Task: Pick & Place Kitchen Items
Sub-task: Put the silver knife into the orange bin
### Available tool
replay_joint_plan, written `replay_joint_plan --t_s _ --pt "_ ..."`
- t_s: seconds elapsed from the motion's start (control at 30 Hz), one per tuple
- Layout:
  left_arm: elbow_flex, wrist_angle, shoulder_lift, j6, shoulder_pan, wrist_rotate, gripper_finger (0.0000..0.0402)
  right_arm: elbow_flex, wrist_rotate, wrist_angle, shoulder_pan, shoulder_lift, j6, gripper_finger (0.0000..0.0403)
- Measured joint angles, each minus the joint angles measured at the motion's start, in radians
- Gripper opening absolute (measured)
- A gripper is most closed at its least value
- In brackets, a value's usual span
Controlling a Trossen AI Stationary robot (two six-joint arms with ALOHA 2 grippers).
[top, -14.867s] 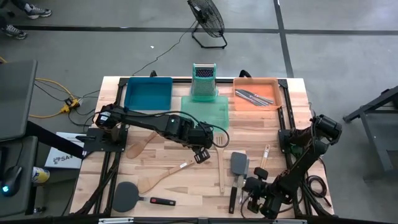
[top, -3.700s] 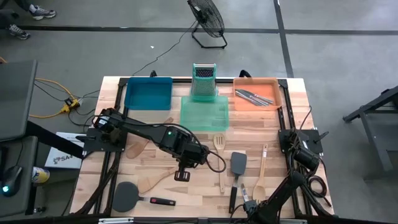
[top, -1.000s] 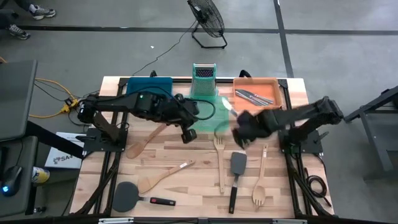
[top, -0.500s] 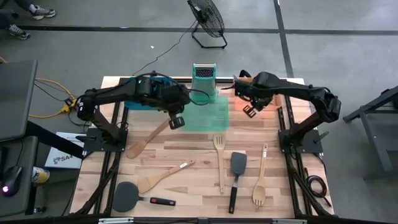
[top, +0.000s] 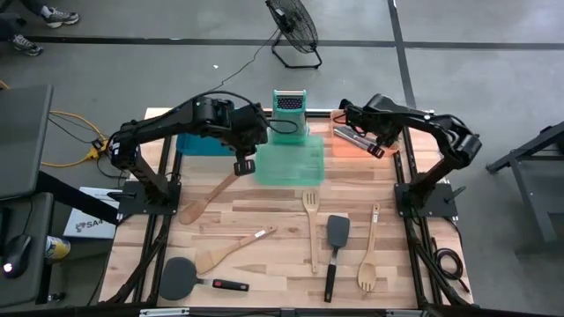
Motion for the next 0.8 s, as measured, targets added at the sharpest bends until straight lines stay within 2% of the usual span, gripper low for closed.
replay_joint_plan --t_s 0.3,0.57,0.8 --pt "0.000 0.005 0.000 0.018 -0.004 0.010 0.0000 -0.012 0.160 0.171 -0.006 0.132 -0.141 0.0073" --pt "0.000 0.003 0.000 0.011 -0.004 0.033 0.0000 -0.012 0.142 0.204 -0.006 0.253 -0.237 0.0073" --pt "0.000 0.003 0.000 0.012 -0.004 0.045 0.0000 -0.012 0.134 0.241 -0.006 0.288 -0.263 0.0073"
